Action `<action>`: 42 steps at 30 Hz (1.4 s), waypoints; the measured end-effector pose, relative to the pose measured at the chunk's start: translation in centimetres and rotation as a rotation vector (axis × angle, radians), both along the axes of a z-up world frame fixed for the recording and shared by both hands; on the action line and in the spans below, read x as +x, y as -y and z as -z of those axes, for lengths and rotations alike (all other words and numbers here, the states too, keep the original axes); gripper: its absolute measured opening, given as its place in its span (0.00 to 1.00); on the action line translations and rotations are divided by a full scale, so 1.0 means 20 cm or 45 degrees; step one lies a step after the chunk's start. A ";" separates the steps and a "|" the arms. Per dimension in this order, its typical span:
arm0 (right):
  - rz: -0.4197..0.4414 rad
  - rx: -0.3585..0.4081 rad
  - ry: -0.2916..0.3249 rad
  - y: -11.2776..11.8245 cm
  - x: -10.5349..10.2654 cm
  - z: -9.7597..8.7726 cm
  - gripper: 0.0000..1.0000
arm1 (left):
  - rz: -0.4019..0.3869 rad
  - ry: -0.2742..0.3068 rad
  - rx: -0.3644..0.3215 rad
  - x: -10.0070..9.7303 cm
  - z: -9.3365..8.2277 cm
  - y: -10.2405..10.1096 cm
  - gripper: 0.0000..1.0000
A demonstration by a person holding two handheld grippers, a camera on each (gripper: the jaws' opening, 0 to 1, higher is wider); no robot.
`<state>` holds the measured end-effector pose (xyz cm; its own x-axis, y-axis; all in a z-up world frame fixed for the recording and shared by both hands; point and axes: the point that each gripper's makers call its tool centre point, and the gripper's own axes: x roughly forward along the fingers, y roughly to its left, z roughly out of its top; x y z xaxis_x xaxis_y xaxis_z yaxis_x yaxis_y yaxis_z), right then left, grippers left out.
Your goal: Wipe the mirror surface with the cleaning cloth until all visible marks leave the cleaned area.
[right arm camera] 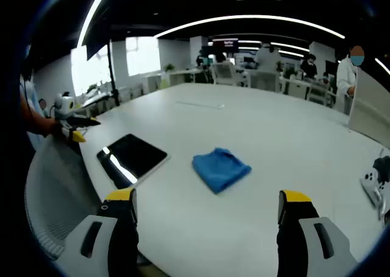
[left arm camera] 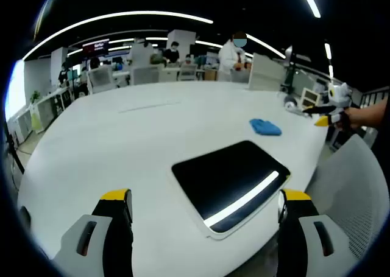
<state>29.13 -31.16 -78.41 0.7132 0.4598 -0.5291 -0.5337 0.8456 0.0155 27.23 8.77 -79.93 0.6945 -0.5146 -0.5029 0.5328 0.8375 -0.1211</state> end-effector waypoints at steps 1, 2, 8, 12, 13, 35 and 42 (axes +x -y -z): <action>-0.003 -0.002 -0.002 0.00 0.00 0.00 0.97 | -0.001 0.002 0.003 0.00 0.00 0.00 1.00; -0.006 -0.001 -0.004 0.00 0.00 0.00 0.98 | -0.002 0.005 0.003 0.00 0.00 0.00 1.00; -0.021 0.007 -0.014 -0.02 0.00 0.00 1.00 | 0.000 0.006 0.003 0.00 0.00 0.00 1.00; -0.002 0.021 -0.015 -0.01 0.00 0.00 1.00 | -0.007 0.005 0.000 0.00 -0.01 0.00 1.00; -0.002 0.023 -0.012 -0.01 0.00 0.00 1.00 | -0.008 0.002 -0.001 0.00 0.00 -0.01 1.00; 0.013 0.060 -0.050 -0.02 0.00 0.01 1.00 | -0.018 -0.008 -0.013 0.00 0.00 -0.01 1.00; 0.037 0.058 -0.057 -0.01 0.01 0.01 0.99 | -0.017 -0.009 -0.012 0.00 0.00 -0.01 1.00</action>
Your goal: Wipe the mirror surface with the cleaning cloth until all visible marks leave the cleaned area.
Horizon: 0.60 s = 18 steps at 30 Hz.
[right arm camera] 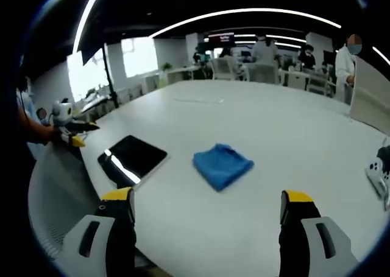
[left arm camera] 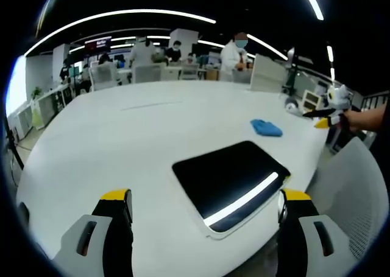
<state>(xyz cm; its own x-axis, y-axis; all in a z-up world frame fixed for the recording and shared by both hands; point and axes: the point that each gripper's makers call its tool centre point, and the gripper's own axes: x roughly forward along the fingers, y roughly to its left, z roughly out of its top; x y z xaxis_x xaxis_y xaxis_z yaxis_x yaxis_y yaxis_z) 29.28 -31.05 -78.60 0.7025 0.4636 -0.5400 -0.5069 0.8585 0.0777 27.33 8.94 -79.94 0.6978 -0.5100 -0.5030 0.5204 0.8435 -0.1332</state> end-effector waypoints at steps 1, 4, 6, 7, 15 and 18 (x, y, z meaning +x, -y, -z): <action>-0.002 -0.001 0.004 0.00 0.00 0.00 0.99 | 0.000 0.000 0.001 0.00 0.00 0.00 1.00; -0.005 -0.017 -0.005 0.00 -0.01 0.01 0.99 | -0.002 0.000 -0.003 0.00 0.00 0.00 1.00; -0.005 -0.018 -0.006 0.00 -0.01 0.01 0.98 | -0.002 0.000 -0.005 0.00 0.00 0.00 1.00; -0.008 -0.024 -0.007 0.00 -0.01 0.02 0.97 | -0.002 -0.001 -0.006 0.00 0.00 0.00 1.00; -0.020 -0.029 -0.008 -0.01 0.03 0.01 0.83 | 0.008 -0.004 -0.003 0.00 0.00 0.00 1.00; -0.117 -0.090 -0.018 -0.05 0.09 0.04 0.75 | 0.006 -0.009 0.001 -0.01 0.01 0.00 1.00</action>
